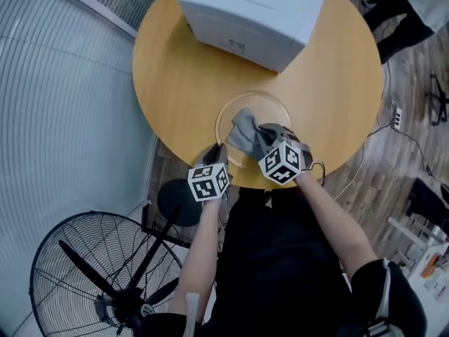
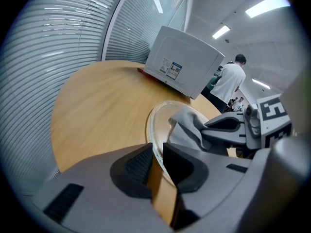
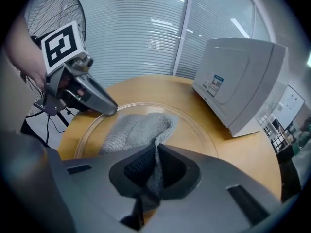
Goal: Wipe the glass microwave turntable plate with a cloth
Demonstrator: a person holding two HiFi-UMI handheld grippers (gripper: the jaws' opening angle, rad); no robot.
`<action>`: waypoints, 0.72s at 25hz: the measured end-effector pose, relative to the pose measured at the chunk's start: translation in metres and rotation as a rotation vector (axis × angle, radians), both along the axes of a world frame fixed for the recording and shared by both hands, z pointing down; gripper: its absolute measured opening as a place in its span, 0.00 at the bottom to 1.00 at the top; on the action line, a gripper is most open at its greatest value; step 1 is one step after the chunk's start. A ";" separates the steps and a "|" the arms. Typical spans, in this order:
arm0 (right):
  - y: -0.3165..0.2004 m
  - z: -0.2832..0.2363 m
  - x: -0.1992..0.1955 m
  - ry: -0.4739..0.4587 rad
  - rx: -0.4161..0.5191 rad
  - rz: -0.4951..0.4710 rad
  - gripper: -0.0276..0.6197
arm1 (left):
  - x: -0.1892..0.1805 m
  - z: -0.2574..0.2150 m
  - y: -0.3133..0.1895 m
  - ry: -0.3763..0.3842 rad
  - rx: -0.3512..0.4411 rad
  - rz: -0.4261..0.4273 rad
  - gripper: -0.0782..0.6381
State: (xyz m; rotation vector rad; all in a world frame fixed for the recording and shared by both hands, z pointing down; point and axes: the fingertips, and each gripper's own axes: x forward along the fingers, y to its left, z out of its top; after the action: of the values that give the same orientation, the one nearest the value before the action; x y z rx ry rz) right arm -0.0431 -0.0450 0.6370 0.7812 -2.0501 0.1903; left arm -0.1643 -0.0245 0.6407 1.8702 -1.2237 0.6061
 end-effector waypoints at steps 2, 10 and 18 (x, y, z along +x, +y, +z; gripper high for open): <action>0.011 0.000 -0.011 -0.008 -0.021 -0.040 0.07 | 0.000 0.000 0.000 0.001 -0.001 -0.001 0.19; 0.056 0.002 -0.031 -0.069 -0.148 -0.142 0.08 | 0.000 0.000 -0.002 -0.002 0.001 -0.001 0.20; 0.076 -0.026 -0.002 -0.176 -0.210 -0.101 0.08 | -0.004 0.000 -0.004 0.076 -0.044 -0.031 0.20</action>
State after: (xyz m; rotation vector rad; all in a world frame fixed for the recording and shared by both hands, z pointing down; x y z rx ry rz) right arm -0.0453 0.0314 0.6112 0.5465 -2.1856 0.4229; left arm -0.1680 -0.0282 0.6405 1.8180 -1.1788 0.5363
